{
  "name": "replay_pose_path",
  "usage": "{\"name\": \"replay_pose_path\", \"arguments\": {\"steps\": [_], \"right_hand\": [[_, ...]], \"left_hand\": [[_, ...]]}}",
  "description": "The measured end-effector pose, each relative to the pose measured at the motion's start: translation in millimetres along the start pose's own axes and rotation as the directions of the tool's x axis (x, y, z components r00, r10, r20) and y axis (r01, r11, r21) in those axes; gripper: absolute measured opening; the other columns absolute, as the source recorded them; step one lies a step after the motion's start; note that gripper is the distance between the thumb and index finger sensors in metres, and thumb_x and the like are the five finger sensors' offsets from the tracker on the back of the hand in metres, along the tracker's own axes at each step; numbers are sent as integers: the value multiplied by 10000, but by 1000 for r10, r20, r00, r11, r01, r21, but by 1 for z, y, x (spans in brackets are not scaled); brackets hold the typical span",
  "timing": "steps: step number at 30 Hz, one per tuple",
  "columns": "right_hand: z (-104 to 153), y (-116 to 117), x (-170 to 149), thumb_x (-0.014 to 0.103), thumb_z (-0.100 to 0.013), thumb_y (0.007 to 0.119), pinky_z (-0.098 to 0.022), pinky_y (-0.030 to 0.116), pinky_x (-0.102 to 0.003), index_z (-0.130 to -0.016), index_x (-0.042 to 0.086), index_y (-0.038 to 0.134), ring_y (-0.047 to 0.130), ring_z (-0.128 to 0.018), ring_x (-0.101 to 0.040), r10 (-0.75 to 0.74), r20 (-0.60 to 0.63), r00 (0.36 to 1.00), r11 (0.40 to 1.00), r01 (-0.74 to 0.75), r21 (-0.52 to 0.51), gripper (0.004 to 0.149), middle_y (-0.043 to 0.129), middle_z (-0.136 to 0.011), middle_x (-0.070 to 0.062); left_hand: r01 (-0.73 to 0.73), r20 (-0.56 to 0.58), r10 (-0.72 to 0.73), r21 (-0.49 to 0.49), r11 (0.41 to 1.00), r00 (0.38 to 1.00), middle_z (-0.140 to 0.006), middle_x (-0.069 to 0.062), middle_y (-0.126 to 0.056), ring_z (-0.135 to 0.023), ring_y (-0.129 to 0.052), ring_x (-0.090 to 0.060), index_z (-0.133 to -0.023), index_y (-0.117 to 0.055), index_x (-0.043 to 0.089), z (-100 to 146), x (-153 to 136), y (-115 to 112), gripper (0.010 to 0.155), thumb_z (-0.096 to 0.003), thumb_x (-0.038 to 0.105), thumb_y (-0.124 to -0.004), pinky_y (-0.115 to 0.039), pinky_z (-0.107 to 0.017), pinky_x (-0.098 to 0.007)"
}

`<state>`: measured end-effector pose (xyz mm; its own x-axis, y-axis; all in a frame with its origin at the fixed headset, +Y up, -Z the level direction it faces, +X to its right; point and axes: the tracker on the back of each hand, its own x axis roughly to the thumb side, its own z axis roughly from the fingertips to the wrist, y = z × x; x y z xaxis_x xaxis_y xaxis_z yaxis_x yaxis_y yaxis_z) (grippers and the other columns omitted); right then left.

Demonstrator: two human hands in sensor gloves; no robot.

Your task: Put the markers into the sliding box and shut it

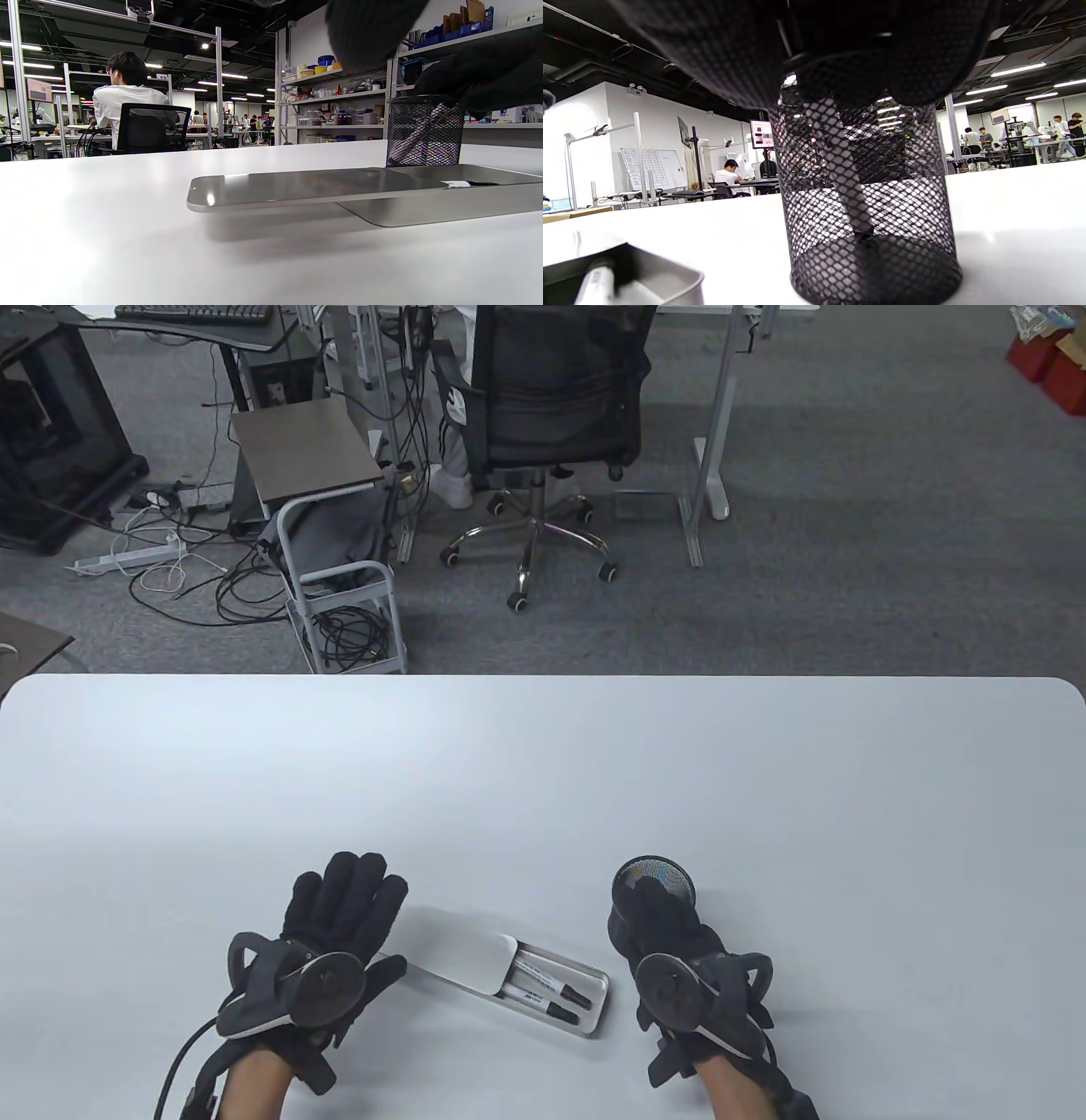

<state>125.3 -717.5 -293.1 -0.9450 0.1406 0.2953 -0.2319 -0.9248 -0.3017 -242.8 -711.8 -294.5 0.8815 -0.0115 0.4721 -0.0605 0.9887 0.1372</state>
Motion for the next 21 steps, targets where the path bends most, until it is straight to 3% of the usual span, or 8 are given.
{"name": "replay_pose_path", "arguments": {"steps": [21], "right_hand": [[-2,4,1,284,-523,722,-537,815,-470,-1001,159,713,1090,-701,-434,-27,-10,1000,999,27,27,495,918,-995,-172]], "left_hand": [[-4,3,4,-4,1000,1000,-1190,-26,-103,-1072,-36,-334,-1130,-253,253,0,1,0,860,-496,561,-745,-172,-734,-619]]}}
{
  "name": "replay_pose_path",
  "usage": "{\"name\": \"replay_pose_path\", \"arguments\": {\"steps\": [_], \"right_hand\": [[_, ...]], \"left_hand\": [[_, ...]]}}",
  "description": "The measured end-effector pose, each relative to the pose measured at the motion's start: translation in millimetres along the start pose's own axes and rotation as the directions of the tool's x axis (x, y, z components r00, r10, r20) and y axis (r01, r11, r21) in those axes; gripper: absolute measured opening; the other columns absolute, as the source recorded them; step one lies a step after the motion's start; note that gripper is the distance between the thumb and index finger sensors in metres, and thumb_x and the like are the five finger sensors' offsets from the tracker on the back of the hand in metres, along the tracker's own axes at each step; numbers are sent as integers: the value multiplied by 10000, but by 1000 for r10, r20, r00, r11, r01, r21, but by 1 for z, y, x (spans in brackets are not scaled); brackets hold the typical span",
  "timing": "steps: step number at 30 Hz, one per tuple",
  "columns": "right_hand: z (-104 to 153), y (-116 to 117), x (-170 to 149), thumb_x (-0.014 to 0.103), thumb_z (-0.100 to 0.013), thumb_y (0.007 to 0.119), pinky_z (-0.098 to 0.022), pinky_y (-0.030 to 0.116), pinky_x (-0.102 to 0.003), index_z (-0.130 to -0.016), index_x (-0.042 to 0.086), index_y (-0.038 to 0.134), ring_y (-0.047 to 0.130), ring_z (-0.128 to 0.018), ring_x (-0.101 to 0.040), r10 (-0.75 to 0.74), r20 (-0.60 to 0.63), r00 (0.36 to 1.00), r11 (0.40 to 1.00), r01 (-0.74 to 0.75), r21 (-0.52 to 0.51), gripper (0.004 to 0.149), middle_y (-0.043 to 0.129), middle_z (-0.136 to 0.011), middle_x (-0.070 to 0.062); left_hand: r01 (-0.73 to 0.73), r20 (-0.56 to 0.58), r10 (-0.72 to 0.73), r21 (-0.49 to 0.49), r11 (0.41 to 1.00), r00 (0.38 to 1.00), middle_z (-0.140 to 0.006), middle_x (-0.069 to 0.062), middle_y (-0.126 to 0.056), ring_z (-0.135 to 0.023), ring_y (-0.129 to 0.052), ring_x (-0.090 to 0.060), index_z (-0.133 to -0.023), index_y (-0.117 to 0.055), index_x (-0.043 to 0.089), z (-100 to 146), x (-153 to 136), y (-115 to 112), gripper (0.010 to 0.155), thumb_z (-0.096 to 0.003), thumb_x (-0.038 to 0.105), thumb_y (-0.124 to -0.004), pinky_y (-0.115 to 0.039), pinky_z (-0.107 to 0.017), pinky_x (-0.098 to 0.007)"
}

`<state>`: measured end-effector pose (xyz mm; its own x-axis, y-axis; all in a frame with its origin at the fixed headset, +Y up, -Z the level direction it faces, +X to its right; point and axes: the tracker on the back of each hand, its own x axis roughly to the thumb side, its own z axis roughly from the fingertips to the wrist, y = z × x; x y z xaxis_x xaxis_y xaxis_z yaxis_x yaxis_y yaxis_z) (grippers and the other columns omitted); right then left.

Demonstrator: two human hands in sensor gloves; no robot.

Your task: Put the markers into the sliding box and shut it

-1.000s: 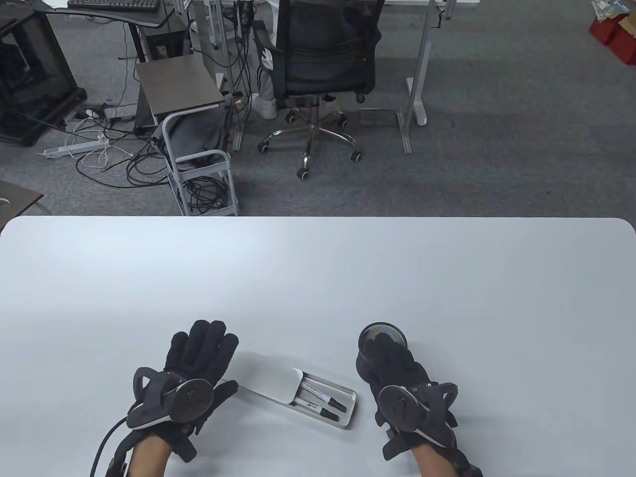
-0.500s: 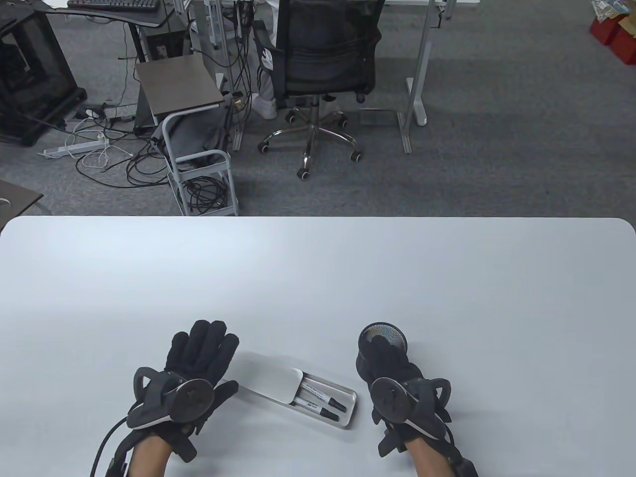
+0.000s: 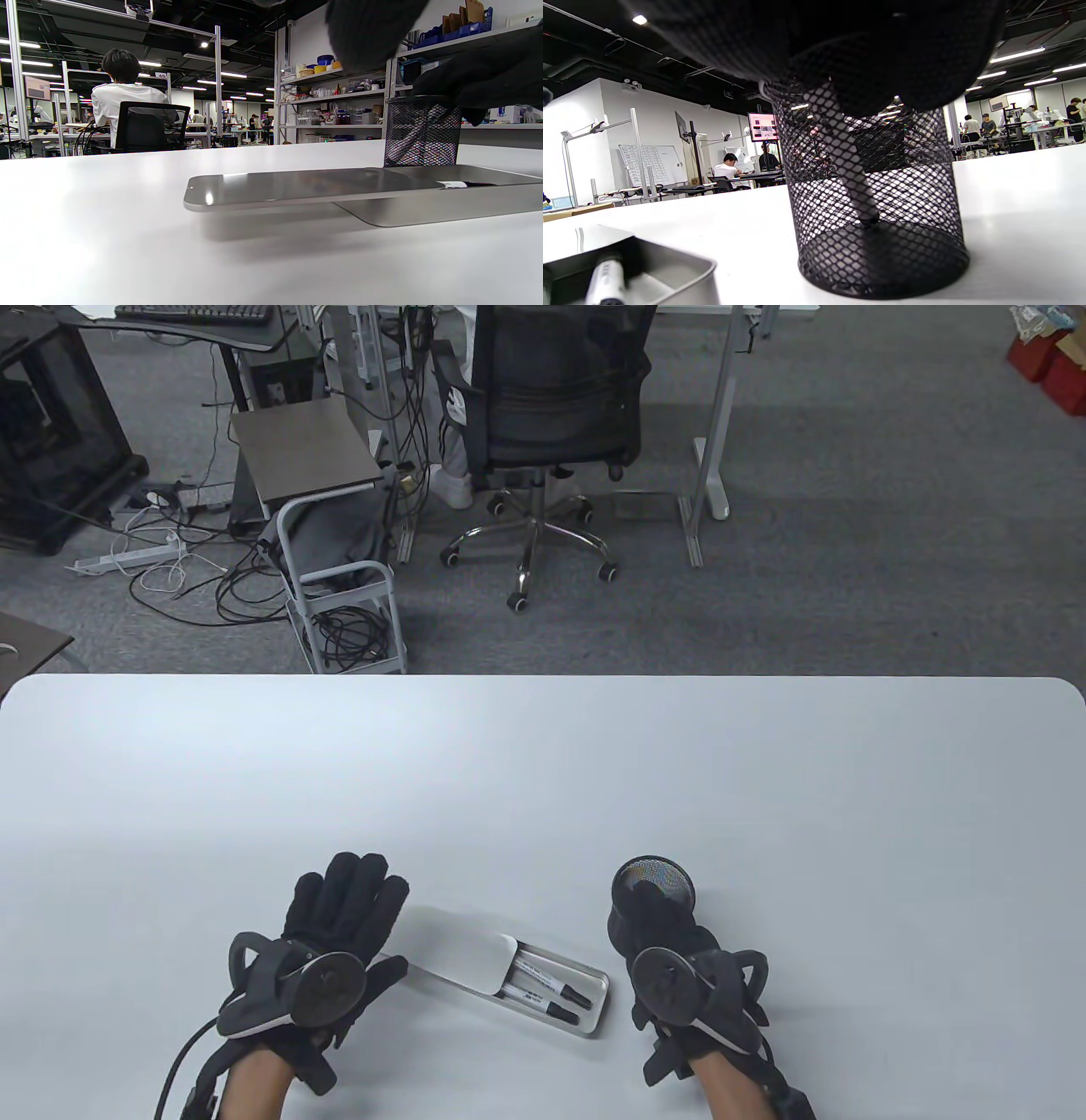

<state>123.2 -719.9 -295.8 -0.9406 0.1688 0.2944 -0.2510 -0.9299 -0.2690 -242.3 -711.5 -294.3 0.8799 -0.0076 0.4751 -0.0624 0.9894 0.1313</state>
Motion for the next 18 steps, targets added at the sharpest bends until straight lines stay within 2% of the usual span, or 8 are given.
{"name": "replay_pose_path", "arguments": {"steps": [18], "right_hand": [[2,-4,4,250,-511,745,-463,816,-512,-915,206,821,1115,-602,-387,40,7,999,996,-39,-84,413,1004,-911,-137]], "left_hand": [[-7,0,7,8,1000,1000,-1192,-28,-113,-1074,-44,-334,-1131,-262,253,1,-1,1,852,-498,561,-741,-177,-734,-619]]}}
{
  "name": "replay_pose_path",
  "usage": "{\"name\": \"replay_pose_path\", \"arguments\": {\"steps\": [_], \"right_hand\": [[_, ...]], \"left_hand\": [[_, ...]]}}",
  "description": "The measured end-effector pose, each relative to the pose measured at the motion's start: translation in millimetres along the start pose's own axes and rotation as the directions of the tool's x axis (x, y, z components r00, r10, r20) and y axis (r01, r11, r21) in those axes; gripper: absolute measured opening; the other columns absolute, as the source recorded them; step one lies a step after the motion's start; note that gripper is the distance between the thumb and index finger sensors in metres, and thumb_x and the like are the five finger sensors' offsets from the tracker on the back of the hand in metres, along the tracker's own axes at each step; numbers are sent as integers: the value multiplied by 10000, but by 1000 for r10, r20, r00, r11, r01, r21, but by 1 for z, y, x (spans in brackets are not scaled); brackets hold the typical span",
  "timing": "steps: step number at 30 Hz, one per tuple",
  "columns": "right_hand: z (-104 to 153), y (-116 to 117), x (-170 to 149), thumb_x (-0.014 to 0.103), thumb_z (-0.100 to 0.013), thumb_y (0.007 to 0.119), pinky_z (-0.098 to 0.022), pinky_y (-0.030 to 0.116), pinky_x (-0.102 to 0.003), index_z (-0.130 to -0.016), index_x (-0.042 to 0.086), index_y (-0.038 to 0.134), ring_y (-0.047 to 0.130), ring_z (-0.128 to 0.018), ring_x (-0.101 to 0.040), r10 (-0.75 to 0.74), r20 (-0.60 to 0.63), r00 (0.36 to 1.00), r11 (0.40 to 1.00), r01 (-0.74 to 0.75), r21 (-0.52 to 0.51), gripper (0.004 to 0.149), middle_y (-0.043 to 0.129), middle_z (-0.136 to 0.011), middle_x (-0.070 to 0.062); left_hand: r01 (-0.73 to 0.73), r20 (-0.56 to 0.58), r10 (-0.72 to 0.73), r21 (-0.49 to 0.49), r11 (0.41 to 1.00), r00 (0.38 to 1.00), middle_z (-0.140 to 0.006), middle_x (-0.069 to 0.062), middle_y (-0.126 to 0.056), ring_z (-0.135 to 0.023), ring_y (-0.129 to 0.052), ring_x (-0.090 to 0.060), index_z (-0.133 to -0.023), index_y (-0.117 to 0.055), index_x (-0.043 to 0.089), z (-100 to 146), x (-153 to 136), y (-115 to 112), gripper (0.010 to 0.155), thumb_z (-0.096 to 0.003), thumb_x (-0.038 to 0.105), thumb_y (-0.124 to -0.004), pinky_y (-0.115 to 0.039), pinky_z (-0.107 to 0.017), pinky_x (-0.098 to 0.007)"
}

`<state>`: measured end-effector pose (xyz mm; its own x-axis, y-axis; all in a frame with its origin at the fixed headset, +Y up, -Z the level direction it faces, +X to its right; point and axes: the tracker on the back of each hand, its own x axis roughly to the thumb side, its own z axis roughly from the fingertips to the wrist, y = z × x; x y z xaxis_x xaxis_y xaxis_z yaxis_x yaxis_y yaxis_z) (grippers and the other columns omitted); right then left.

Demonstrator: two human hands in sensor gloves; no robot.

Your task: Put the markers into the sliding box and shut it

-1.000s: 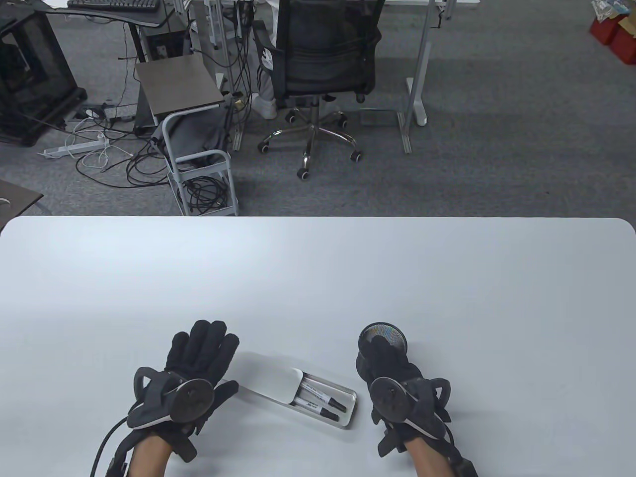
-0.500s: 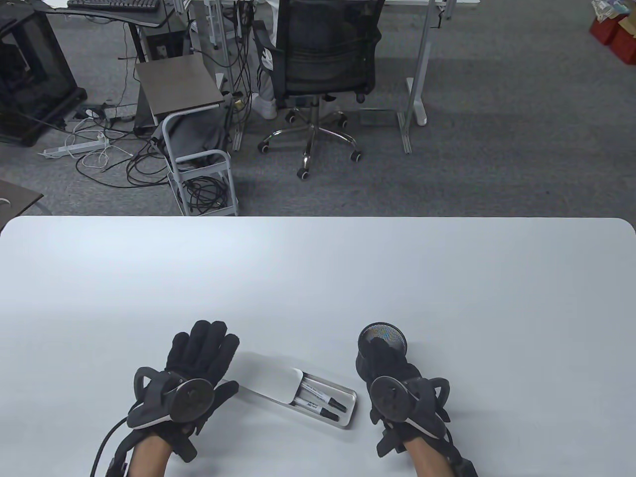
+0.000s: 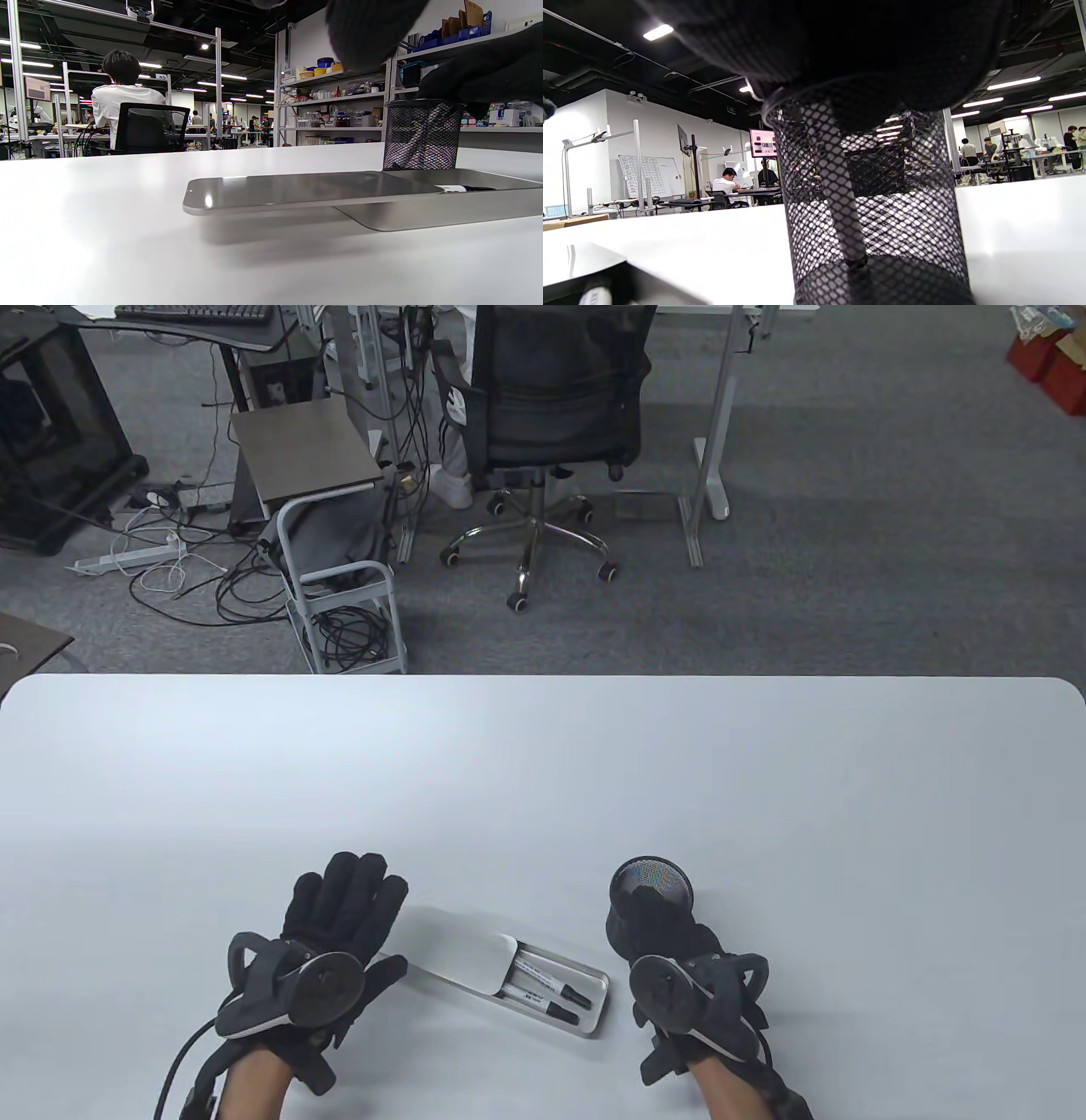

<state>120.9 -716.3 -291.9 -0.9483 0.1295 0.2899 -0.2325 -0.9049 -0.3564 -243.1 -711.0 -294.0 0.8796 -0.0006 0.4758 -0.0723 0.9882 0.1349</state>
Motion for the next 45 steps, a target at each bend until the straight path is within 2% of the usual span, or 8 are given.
{"name": "replay_pose_path", "arguments": {"steps": [12,23,33,39,45], "right_hand": [[5,-14,0,248,-502,764,-443,845,-480,-862,242,860,1005,-679,-357,-5,-14,1000,996,3,-89,373,952,-931,-105],[13,-34,-4,261,-497,771,-446,852,-459,-840,256,865,961,-673,-333,-34,-23,999,977,28,-211,356,935,-921,-81],[24,-49,-4,278,-499,762,-478,842,-451,-834,276,850,939,-676,-315,-59,-10,998,937,52,-345,346,921,-918,-55],[31,-59,-5,290,-503,754,-491,839,-439,-836,290,835,930,-687,-302,-106,-3,994,891,94,-444,343,908,-924,-38],[37,-64,-5,305,-500,750,-483,856,-420,-833,299,829,944,-676,-280,-201,61,978,843,204,-498,343,914,-915,-25]], "left_hand": [[-4,-3,4,4,1000,1000,-1192,-30,-114,-1074,-44,-335,-1132,-263,251,1,-1,0,851,-498,561,-740,-178,-734,-619],[-4,-5,4,3,1000,1000,-1192,-31,-116,-1074,-47,-335,-1131,-265,250,1,-2,1,848,-500,562,-738,-179,-733,-619],[-4,-4,4,4,1000,1000,-1192,-30,-115,-1073,-46,-336,-1131,-265,251,1,-2,1,849,-499,563,-737,-180,-734,-619],[-5,-4,5,6,1000,1000,-1192,-31,-116,-1074,-46,-336,-1132,-266,250,1,-2,1,849,-499,562,-737,-180,-733,-619],[-5,-3,5,11,1000,1000,-1192,-31,-117,-1073,-48,-337,-1132,-266,250,2,-2,2,849,-499,562,-737,-182,-733,-619]]}}
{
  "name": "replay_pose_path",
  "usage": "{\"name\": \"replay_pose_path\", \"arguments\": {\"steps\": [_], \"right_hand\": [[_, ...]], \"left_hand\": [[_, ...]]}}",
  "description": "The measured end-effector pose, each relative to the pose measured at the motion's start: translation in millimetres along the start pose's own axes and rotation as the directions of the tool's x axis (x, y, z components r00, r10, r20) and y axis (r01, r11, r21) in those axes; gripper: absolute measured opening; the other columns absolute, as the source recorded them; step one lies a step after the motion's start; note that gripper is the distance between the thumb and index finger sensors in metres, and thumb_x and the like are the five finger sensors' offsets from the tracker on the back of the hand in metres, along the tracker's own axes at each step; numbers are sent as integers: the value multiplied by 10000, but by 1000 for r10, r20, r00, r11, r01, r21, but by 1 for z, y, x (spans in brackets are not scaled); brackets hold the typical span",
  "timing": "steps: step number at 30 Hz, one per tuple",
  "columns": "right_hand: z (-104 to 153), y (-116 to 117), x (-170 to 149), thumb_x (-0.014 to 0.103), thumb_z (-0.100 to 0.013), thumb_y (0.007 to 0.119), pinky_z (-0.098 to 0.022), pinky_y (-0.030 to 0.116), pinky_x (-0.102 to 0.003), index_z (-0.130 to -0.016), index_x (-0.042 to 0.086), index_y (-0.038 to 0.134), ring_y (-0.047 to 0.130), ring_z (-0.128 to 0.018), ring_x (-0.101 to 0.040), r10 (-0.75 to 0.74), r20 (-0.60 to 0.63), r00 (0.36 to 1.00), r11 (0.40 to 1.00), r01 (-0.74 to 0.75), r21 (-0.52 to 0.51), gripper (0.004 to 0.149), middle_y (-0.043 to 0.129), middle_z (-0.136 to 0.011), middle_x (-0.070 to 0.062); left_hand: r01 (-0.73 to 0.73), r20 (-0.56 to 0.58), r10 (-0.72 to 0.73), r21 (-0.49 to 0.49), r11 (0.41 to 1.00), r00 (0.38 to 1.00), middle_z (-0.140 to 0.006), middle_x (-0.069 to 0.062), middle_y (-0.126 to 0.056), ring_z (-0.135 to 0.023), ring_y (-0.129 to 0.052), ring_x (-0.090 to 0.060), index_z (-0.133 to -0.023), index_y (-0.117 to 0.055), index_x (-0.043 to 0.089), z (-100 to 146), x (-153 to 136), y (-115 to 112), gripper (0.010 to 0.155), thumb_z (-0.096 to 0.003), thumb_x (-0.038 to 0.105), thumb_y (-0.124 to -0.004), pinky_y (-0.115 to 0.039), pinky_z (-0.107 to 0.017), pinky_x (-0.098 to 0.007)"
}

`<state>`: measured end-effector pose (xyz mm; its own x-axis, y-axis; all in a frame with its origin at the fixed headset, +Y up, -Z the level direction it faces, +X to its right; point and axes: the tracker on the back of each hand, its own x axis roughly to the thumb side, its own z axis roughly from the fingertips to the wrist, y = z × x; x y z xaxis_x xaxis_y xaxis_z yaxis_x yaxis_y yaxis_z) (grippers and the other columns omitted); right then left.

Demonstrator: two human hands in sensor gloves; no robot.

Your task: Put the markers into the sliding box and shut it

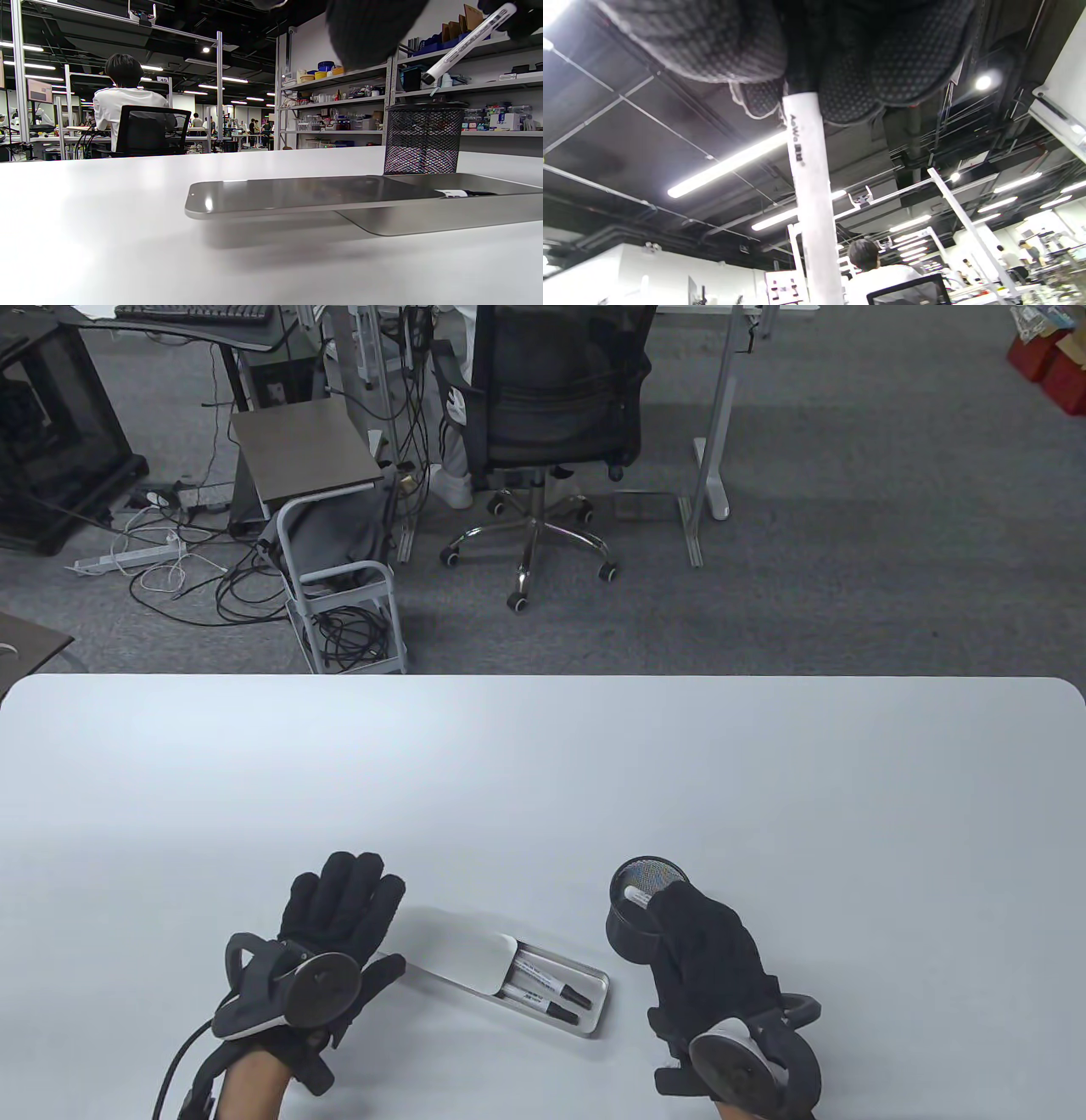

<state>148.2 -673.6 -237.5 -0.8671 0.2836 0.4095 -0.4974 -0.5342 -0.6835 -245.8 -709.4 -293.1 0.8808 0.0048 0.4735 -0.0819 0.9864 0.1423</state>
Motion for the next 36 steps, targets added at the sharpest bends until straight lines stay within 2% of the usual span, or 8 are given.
{"name": "replay_pose_path", "arguments": {"steps": [3,10,21,30,36], "right_hand": [[1,3,2,306,-495,756,-473,867,-416,-827,299,837,958,-666,-278,-44,21,999,999,43,20,343,925,-908,-26],[3,20,10,305,-482,768,-449,886,-409,-816,286,857,983,-640,-277,-121,97,988,981,103,166,347,947,-891,-32],[10,52,22,286,-470,792,-431,894,-423,-814,254,878,1001,-622,-298,-215,122,969,894,145,423,356,963,-880,-71],[16,69,29,276,-468,809,-441,894,-439,-821,239,882,1006,-635,-311,-219,130,967,833,116,541,363,961,-890,-89],[17,76,32,268,-467,810,-451,883,-451,-822,238,880,999,-650,-313,-214,131,968,806,99,584,363,945,-908,-91]], "left_hand": [[0,0,0,-1,1000,1000,-1192,-32,-118,-1073,-49,-338,-1132,-267,249,0,0,0,850,-498,563,-738,-182,-733,-620],[0,0,0,-5,1000,1000,-1192,-30,-117,-1073,-48,-337,-1132,-264,249,0,0,0,850,-499,562,-738,-180,-734,-619],[1,0,-1,-13,1000,1000,-1193,-29,-117,-1075,-47,-336,-1132,-264,251,-1,1,0,850,-499,563,-737,-179,-735,-619],[1,2,-1,-19,1000,1000,-1194,-28,-119,-1076,-50,-334,-1132,-264,254,-1,2,0,849,-498,564,-737,-181,-735,-619],[0,1,0,-18,1000,1000,-1194,-28,-119,-1076,-50,-335,-1131,-265,253,-2,2,0,848,-499,563,-737,-181,-736,-618]]}}
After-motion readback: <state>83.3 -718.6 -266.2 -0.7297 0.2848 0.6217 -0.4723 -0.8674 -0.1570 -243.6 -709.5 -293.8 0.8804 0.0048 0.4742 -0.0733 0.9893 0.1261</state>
